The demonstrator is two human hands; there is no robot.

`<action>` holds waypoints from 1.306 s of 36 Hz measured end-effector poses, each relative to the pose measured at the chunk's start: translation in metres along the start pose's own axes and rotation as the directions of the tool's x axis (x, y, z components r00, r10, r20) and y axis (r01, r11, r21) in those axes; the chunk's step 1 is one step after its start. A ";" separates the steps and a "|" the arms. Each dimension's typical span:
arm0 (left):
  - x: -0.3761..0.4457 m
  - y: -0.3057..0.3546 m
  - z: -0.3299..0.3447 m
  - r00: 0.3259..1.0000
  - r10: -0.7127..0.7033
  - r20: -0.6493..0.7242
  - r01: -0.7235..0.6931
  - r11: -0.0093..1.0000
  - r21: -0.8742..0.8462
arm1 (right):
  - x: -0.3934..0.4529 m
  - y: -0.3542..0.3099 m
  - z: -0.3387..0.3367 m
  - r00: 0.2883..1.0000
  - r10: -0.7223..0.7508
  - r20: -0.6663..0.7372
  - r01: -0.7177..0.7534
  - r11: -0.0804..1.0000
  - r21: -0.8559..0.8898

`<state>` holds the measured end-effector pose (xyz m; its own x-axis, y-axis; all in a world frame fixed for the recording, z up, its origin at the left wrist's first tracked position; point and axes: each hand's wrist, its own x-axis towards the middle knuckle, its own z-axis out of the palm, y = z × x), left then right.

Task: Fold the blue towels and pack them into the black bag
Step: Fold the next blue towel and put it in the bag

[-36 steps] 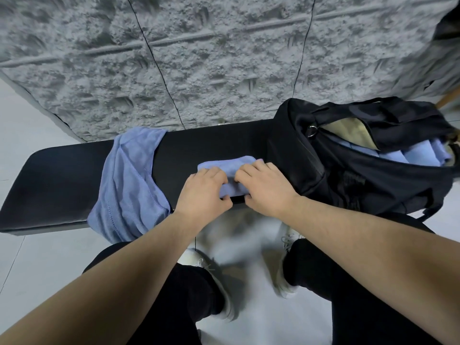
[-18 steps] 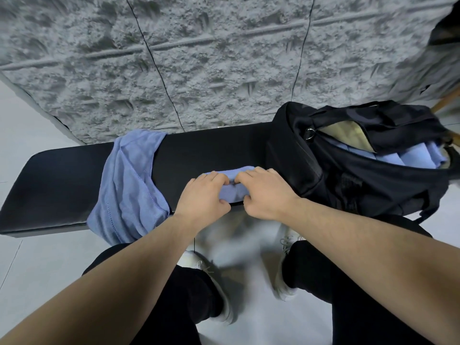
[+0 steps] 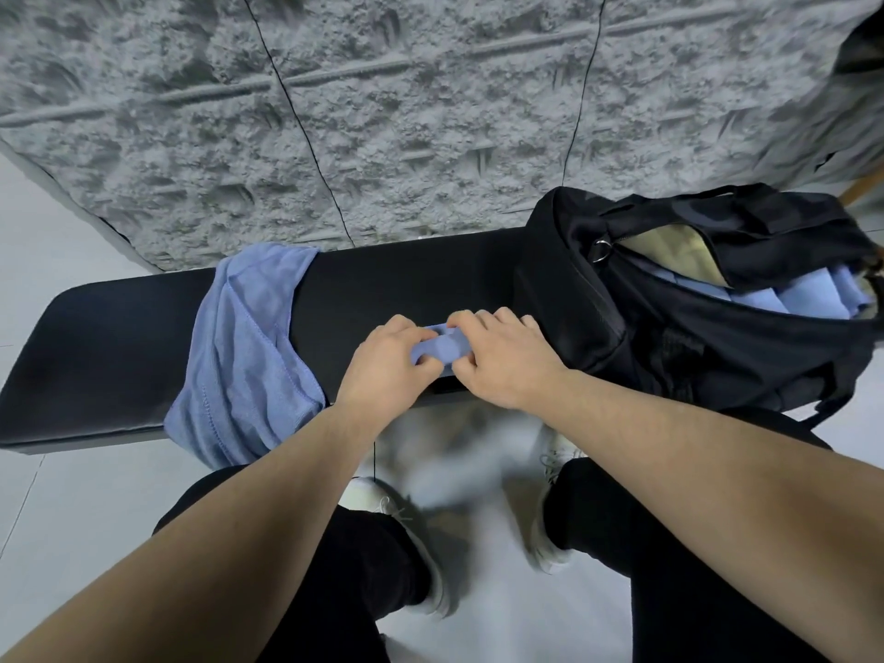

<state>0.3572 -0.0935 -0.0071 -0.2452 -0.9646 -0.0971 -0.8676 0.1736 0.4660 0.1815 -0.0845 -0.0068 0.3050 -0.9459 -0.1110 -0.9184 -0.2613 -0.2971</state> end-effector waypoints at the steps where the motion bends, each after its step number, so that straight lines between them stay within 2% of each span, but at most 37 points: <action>1: 0.001 -0.001 0.001 1.000 -0.008 -0.002 0.008 1.000 -0.003 | 0.000 0.000 0.002 0.999 -0.008 -0.034 0.008 1.000 -0.009; 5: 0.002 0.003 -0.002 0.997 -0.063 -0.033 0.061 0.996 -0.063 | -0.003 0.000 0.003 0.971 -0.117 -0.210 0.113 0.993 -0.035; 7: 0.002 0.004 -0.004 0.995 -0.088 -0.044 0.083 0.991 -0.105 | -0.004 0.001 0.002 0.954 -0.174 -0.246 0.164 0.985 -0.060; 12: 0.001 0.005 -0.004 0.993 -0.087 -0.077 0.085 0.996 -0.029 | -0.007 0.003 0.004 0.963 -0.220 -0.154 0.200 0.971 -0.133; 16: -0.002 0.005 -0.007 0.993 -0.013 -0.117 0.030 0.990 0.141 | -0.003 0.006 0.007 0.968 -0.198 -0.156 0.178 0.975 -0.132; 22: -0.012 0.002 -0.005 1.000 0.020 -0.010 -0.017 0.966 0.259 | 0.000 0.005 0.003 0.983 -0.157 -0.097 0.151 0.986 -0.068; 26: -0.011 0.003 -0.004 0.999 0.011 -0.033 -0.003 0.972 0.235 | -0.005 0.000 -0.001 0.992 -0.123 -0.023 0.122 0.991 -0.048; 31: -0.013 0.010 -0.005 0.996 -0.079 -0.029 0.082 0.991 0.102 | -0.008 -0.001 -0.004 0.996 -0.085 0.031 0.087 0.995 -0.057; 36: -0.009 0.004 -0.004 0.998 -0.037 -0.050 0.043 0.990 0.135 | -0.006 -0.003 -0.005 0.999 -0.049 0.012 0.049 0.999 -0.015; 41: -0.008 0.007 -0.006 0.993 -0.101 -0.069 0.111 0.978 0.175 | -0.005 -0.003 0.002 0.993 -0.077 -0.088 0.068 0.993 -0.096; 44: -0.006 0.008 -0.004 0.986 -0.143 -0.081 0.155 0.973 0.173 | -0.002 -0.004 0.006 0.980 -0.102 -0.169 0.090 0.993 -0.080; 47: -0.003 0.008 -0.004 0.982 -0.183 -0.050 0.189 0.969 0.158 | 0.002 -0.003 0.006 0.976 -0.139 -0.167 0.124 0.987 -0.100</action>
<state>0.3525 -0.0901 0.0001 -0.0606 -0.9887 -0.1369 -0.9555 0.0177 0.2945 0.1866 -0.0841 -0.0112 0.3834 -0.9191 0.0915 -0.8943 -0.3941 -0.2119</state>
